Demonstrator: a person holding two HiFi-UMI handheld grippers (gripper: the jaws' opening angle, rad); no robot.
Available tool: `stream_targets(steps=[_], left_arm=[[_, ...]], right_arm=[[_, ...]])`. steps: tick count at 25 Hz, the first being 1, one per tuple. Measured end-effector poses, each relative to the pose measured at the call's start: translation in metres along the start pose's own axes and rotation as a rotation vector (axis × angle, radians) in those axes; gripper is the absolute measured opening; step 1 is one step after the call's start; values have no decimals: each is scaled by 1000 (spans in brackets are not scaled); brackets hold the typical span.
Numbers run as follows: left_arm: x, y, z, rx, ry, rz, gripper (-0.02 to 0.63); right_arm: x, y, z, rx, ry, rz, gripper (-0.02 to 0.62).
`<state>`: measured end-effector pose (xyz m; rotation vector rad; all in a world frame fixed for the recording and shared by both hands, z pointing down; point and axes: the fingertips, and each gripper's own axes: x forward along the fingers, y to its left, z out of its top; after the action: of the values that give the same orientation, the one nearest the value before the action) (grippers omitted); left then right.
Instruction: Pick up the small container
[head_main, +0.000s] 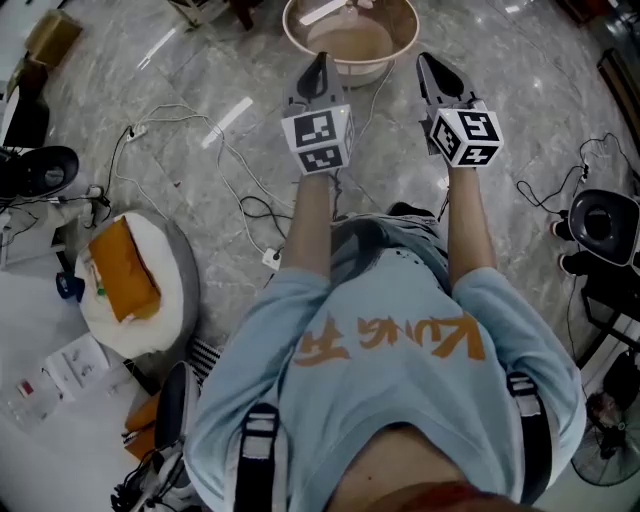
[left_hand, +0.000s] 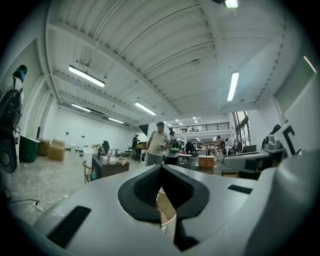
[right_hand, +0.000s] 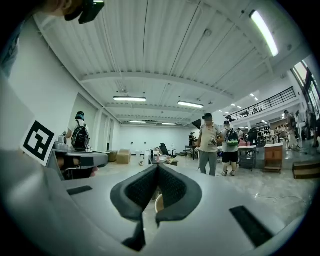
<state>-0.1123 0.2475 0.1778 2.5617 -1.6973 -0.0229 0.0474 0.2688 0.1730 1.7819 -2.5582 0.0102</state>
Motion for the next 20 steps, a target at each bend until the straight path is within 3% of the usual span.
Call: stream_targets(steps=[11,20], left_arm=[[1,42,-5,-46,9,71,23],[12,56,-5,-46,41,62,23]], right_arm=[[22,10,3,5,3,29,11],[27,-8,-1,55,3,-19,11]])
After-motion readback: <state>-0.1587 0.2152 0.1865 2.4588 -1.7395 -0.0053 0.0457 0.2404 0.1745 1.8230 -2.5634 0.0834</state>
